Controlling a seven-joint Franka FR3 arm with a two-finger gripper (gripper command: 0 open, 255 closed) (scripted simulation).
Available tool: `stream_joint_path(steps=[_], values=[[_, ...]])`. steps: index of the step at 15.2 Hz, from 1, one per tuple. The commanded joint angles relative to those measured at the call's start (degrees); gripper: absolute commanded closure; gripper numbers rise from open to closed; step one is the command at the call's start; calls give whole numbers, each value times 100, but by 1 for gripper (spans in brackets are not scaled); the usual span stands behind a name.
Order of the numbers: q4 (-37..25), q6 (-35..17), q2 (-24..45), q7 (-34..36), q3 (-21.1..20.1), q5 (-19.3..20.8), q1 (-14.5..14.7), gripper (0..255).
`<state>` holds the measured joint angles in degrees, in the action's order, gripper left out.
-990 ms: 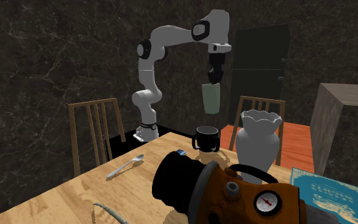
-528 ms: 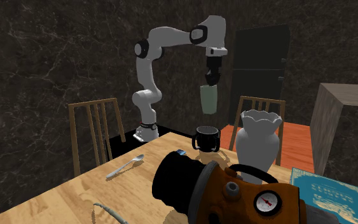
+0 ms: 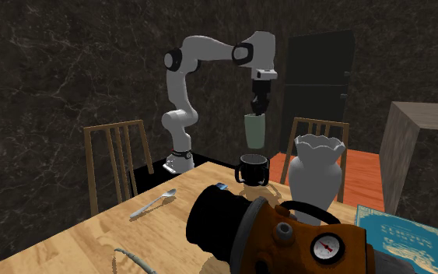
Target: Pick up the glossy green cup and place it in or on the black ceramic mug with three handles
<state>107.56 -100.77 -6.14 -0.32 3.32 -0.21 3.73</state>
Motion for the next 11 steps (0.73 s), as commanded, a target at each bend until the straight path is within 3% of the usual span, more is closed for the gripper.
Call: stream_joint_path(steps=[1,11], values=[[163,-167,-1,1,-1,-1,1,255],[765,-828,58,-7,1,-5,0,255]])
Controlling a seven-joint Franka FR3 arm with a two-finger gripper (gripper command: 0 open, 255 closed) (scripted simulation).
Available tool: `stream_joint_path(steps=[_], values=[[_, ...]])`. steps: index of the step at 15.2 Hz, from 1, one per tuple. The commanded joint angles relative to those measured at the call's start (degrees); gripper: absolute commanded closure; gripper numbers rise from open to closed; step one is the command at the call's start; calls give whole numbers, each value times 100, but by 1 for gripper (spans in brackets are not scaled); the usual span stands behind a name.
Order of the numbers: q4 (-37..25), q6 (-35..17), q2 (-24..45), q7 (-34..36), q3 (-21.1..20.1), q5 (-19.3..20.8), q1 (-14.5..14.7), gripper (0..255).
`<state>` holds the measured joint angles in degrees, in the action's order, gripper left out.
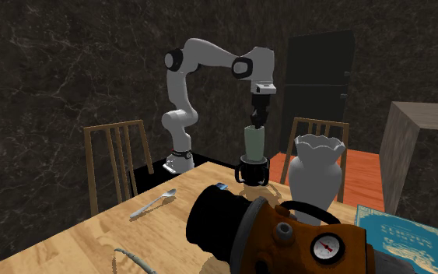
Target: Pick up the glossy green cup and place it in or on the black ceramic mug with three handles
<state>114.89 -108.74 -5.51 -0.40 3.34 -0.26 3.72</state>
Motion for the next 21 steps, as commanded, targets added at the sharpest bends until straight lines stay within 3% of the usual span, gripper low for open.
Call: stream_joint_path(steps=[1,6,7,12,16,21], values=[[31,-31,-5,2,-1,0,1,255],[31,-31,-5,2,-1,0,1,255],[31,-31,-5,2,-1,0,1,0],[32,-32,-5,2,-1,0,1,0],[-643,694,-56,5,-1,4,0,0],[-643,694,-56,5,-1,4,0,0]])
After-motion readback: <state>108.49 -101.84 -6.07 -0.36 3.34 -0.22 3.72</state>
